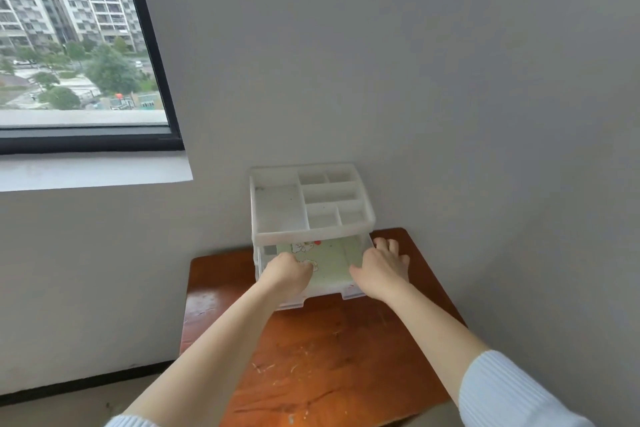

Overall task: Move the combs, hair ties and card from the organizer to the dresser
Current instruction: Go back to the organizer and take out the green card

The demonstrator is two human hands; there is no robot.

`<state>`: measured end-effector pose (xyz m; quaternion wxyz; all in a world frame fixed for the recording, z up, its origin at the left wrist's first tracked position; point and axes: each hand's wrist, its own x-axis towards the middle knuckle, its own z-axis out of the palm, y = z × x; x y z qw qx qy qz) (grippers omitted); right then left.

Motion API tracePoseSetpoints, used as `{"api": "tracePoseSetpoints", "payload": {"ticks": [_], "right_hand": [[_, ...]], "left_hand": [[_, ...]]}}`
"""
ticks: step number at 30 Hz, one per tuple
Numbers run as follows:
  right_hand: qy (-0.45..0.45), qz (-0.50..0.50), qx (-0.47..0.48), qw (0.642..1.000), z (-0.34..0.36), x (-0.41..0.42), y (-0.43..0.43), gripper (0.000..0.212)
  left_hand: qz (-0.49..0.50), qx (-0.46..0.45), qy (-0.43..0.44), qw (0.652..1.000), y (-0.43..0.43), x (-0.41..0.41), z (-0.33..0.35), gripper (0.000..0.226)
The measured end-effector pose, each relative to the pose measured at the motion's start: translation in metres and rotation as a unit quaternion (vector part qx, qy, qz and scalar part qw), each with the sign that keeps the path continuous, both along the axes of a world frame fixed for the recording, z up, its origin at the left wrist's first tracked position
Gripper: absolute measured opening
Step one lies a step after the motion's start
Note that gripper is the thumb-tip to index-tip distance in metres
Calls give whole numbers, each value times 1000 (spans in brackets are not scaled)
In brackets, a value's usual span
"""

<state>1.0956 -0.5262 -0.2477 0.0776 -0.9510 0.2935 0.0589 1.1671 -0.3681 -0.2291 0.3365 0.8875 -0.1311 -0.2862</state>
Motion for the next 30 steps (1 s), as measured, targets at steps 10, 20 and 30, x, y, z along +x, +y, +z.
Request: {"api": "tracePoseSetpoints", "payload": {"ticks": [10, 20, 30], "right_hand": [[-37, -89, 117, 988, -2, 15, 2, 43], [-56, -77, 148, 984, 0, 16, -2, 44], [-277, -77, 309, 907, -6, -24, -22, 56]], "left_hand": [[86, -24, 102, 991, -16, 17, 6, 14], [54, 34, -3, 998, -21, 20, -3, 19], [208, -304, 252, 895, 20, 27, -2, 21]]}}
